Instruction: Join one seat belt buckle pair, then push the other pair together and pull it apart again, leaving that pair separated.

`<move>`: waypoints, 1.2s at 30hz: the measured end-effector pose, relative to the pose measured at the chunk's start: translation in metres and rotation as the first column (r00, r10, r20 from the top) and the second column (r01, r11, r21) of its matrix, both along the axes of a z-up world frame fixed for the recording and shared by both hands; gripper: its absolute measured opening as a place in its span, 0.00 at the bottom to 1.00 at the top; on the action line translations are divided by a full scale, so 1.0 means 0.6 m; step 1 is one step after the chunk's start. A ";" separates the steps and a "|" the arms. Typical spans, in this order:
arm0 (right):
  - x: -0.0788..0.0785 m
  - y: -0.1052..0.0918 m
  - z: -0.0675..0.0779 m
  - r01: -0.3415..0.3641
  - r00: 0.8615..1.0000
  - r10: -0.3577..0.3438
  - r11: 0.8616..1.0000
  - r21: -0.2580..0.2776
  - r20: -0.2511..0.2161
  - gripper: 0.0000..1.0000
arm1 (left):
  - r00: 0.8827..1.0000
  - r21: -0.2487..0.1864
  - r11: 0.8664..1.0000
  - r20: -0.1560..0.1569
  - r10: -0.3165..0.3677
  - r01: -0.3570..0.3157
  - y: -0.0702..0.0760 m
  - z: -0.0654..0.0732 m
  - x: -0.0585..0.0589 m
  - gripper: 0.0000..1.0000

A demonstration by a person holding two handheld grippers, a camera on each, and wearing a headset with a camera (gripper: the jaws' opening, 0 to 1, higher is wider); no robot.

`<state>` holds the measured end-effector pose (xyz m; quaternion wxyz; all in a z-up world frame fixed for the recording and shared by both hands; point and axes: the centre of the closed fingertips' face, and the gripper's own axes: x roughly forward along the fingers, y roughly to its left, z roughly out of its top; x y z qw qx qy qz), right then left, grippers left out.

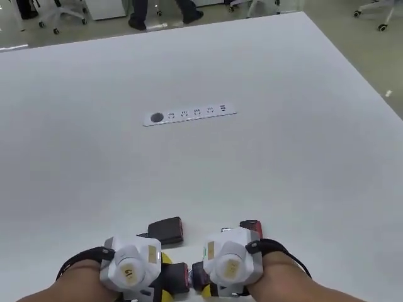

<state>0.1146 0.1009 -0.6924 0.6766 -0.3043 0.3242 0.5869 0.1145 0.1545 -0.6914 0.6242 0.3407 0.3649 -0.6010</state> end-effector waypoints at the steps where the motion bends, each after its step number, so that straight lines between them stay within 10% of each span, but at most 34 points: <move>1: -0.001 0.001 0.001 0.002 1.000 -0.002 1.000 -0.002 0.000 0.32 | 1.000 -0.001 1.000 -0.001 0.000 0.000 0.001 0.000 0.000 0.34; 36: 0.002 -0.001 0.007 0.014 1.000 -0.014 1.000 -0.012 0.010 0.38 | 0.998 -0.016 0.998 0.013 0.066 -0.066 -0.010 0.017 0.001 0.40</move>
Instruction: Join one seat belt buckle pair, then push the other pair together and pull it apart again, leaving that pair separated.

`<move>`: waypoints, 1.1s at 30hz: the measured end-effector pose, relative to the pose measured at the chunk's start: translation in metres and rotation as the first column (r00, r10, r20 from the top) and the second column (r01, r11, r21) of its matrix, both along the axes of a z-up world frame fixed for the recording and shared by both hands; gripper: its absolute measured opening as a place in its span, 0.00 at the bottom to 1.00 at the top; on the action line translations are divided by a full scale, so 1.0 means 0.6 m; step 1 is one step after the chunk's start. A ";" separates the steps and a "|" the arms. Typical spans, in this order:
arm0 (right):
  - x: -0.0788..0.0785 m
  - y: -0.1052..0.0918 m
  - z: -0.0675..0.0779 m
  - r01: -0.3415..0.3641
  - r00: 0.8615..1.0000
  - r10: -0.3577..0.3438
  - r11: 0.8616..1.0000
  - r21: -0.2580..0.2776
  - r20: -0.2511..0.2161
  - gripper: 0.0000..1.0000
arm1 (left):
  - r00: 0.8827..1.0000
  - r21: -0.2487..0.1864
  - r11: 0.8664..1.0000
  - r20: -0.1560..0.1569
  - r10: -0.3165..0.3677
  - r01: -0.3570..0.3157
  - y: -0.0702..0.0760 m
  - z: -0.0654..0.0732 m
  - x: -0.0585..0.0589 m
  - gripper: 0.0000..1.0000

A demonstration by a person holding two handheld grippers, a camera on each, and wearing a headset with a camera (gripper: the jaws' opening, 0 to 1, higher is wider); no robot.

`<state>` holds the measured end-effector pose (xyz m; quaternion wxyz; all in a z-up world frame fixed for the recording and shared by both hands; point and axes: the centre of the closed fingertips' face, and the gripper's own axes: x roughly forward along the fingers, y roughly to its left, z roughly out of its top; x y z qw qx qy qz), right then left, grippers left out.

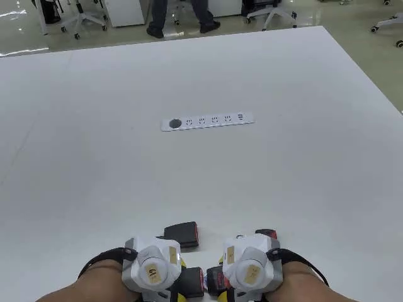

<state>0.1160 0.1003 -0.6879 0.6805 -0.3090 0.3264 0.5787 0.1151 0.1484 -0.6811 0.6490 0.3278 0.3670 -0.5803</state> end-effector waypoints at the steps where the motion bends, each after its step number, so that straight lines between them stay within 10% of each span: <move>1: 0.001 0.000 0.005 0.010 1.000 -0.009 1.000 0.005 -0.003 0.39 | 1.000 -0.010 1.000 0.002 0.007 -0.007 -0.001 0.005 0.001 0.40; 6: 0.008 0.011 0.033 0.044 0.999 -0.045 0.998 0.049 0.024 0.43 | 0.996 -0.072 0.994 -0.030 0.086 -0.088 0.000 0.030 0.000 0.45; 17: -0.002 -0.003 0.074 0.090 0.995 -0.093 0.991 0.096 0.022 0.42 | 0.988 -0.088 0.985 0.006 0.151 -0.150 0.036 0.069 -0.025 0.46; 33: 0.011 -0.052 0.080 0.115 0.992 -0.119 0.990 0.083 0.041 0.41 | 0.977 -0.106 0.975 0.065 0.202 -0.194 0.052 0.101 0.005 0.47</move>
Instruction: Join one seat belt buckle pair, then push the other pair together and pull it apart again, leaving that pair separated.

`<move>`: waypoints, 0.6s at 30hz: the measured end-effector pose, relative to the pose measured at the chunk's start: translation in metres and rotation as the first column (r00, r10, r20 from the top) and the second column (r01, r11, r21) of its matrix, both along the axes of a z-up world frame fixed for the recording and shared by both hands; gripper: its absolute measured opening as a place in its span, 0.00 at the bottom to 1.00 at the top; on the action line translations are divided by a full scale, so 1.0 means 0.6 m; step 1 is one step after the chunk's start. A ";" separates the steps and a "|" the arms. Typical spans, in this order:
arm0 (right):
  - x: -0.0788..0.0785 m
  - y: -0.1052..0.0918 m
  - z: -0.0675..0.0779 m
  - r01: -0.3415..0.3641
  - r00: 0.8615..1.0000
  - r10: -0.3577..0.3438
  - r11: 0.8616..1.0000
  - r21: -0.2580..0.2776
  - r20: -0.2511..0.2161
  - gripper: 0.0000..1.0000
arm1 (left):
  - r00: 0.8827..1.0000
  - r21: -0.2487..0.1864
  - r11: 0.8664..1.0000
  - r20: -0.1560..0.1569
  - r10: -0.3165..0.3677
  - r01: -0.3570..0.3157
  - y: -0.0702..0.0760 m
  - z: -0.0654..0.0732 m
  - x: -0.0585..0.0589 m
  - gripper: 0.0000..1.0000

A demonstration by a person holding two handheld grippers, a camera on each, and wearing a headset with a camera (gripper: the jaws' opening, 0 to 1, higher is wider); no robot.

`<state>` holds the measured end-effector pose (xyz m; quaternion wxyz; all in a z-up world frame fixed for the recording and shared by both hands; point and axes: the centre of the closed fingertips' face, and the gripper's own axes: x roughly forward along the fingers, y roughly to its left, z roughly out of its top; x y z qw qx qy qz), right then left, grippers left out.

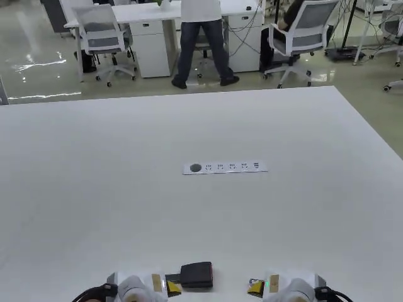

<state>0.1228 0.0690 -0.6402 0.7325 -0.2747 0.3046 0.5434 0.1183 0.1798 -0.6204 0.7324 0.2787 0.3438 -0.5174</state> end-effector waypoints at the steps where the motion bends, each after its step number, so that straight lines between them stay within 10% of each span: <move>1: -0.001 0.000 0.002 -0.001 1.000 0.001 1.000 -0.001 0.001 0.40 | 1.000 0.001 1.000 0.002 -0.001 0.001 0.000 0.000 0.002 0.47; 18: 0.052 -0.061 -0.020 0.015 1.000 -0.016 0.998 -0.067 -0.016 0.36 | 1.000 0.017 1.000 -0.001 -0.004 0.004 -0.012 -0.024 0.078 0.45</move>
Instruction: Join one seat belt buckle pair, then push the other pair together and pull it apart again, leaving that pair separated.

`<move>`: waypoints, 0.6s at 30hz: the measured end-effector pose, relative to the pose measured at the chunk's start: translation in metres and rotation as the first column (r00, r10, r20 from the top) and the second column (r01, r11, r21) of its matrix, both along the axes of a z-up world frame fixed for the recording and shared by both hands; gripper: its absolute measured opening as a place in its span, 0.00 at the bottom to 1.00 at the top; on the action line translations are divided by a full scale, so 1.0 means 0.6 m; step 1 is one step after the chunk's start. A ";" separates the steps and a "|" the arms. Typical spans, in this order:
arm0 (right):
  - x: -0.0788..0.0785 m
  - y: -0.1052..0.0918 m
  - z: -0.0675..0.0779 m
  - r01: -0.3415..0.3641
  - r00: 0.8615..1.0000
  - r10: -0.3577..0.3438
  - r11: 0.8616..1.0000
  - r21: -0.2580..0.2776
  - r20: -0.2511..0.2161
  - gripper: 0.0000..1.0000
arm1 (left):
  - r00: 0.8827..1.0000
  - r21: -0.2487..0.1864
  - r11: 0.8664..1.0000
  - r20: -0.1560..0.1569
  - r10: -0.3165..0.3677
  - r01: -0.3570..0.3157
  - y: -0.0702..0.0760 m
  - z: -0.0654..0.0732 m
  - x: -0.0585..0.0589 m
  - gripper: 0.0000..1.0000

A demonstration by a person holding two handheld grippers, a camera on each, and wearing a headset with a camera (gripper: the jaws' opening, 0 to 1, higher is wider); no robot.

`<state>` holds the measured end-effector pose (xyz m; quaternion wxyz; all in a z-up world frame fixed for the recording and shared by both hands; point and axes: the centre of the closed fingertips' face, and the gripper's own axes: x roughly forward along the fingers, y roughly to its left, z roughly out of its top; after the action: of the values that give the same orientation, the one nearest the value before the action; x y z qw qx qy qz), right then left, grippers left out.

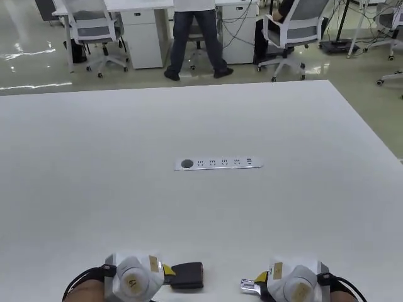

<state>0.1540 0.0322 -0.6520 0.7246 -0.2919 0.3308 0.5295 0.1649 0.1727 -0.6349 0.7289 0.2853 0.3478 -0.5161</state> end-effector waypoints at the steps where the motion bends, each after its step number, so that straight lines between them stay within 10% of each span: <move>1: 0.003 -0.004 -0.002 -0.002 1.000 0.002 1.000 -0.007 0.000 0.36 | 1.000 0.001 1.000 0.000 -0.002 0.002 0.000 -0.004 0.007 0.45; 18: 0.061 -0.061 -0.041 0.007 1.000 -0.008 0.998 -0.066 -0.022 0.36 | 1.000 0.034 0.999 -0.001 -0.014 0.014 0.005 -0.029 0.076 0.45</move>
<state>0.1903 -0.0043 -0.6767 0.7128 -0.3086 0.3573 0.5187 0.2105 0.1755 -0.6523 0.7204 0.2998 0.3547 -0.5151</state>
